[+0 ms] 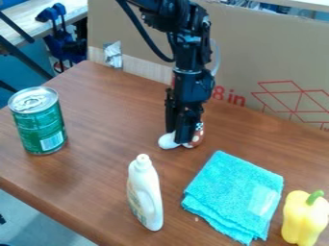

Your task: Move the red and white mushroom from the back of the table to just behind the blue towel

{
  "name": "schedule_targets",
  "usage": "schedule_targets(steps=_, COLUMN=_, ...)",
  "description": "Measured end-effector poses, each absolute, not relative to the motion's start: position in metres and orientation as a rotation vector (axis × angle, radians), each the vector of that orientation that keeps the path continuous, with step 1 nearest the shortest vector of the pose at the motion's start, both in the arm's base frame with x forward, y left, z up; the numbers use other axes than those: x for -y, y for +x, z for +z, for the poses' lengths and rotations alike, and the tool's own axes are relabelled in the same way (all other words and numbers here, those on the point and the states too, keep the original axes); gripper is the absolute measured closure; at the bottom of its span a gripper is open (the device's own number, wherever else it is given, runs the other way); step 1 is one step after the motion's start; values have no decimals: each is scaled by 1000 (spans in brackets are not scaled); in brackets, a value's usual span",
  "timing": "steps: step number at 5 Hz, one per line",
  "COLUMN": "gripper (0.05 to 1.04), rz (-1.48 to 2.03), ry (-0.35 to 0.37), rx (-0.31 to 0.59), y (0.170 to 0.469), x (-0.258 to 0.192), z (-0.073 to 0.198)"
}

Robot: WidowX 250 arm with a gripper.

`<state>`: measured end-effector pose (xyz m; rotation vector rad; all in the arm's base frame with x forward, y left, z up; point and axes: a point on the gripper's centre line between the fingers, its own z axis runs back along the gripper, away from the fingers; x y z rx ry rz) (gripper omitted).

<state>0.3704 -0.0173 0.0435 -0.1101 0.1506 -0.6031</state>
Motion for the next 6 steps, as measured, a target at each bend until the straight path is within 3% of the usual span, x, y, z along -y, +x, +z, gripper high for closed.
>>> schedule_targets(steps=1, gripper=552, rz=-572, ry=-116, rx=-157, y=373, x=7, z=41)
schedule_targets(steps=2, gripper=243, rz=-553, ry=-138, rx=-151, y=373, x=4, z=41)
schedule_targets(steps=3, gripper=67, rz=-510, ry=-161, rx=-119, y=363, x=0, z=50)
schedule_targets(steps=4, gripper=72, rz=-463, ry=-129, rx=6, y=352, x=-6, z=101)
schedule_targets(steps=5, gripper=73, rz=-393, ry=-64, rx=45, y=322, x=-11, z=140)
schedule_targets(steps=6, gripper=73, rz=-337, ry=-7, rx=25, y=283, x=-5, z=160)
